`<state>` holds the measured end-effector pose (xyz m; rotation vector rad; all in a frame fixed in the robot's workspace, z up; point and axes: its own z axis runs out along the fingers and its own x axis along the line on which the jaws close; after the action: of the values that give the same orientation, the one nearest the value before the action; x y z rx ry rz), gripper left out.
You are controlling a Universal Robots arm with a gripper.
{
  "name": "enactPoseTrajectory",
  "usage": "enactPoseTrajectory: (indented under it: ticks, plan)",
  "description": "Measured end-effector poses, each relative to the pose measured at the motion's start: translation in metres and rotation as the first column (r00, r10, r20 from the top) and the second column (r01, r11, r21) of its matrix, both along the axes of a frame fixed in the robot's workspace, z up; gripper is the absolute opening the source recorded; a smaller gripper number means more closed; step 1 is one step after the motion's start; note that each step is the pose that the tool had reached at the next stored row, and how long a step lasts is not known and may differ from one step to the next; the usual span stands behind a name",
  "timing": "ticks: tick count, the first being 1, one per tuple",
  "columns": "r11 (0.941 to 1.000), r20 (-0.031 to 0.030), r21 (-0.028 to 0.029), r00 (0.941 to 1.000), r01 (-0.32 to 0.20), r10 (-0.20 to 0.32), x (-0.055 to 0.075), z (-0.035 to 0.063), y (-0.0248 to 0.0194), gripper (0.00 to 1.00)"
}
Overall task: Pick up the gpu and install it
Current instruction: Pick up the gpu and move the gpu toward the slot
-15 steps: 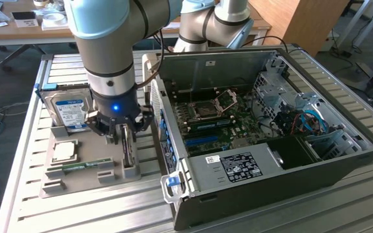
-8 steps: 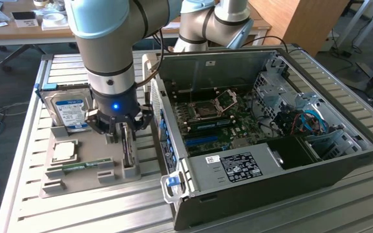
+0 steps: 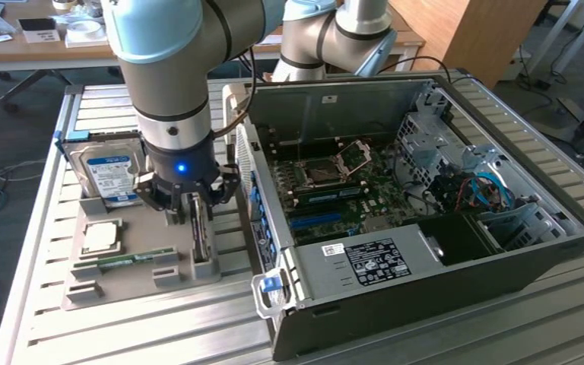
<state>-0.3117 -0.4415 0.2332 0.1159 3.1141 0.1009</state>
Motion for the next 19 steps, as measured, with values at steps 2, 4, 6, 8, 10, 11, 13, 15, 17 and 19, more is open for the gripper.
enactPoseTrajectory:
  ticks: [2, 4, 6, 8, 10, 11, 13, 15, 17, 19]
  plan:
    - [1.0, 0.0, 0.0, 1.0, 0.0, 0.0, 0.0, 0.0, 0.0, 0.47]
    - [1.0, 0.0, 0.0, 1.0, 0.0, 0.0, 0.0, 0.0, 0.0, 0.47]
    - [1.0, 0.0, 0.0, 1.0, 0.0, 0.0, 0.0, 0.0, 0.0, 0.47]
    - [1.0, 0.0, 0.0, 1.0, 0.0, 0.0, 0.0, 0.0, 0.0, 0.47]
    - [1.0, 0.0, 0.0, 1.0, 0.0, 0.0, 0.0, 0.0, 0.0, 0.45]
    - [1.0, 0.0, 0.0, 1.0, 0.0, 0.0, 0.0, 0.0, 0.0, 0.45]
    - [1.0, 0.0, 0.0, 1.0, 0.0, 0.0, 0.0, 0.0, 0.0, 0.4]
    - [1.0, 0.0, 0.0, 1.0, 0.0, 0.0, 0.0, 0.0, 0.0, 0.33]
    - [1.0, 0.0, 0.0001, 1.0, 0.0, 0.0, 0.0, 0.0, 0.0, 0.33]
    - [1.0, 0.0, 0.0, 1.0, 0.0, 0.0, 0.0, 0.0, 0.0, 0.33]
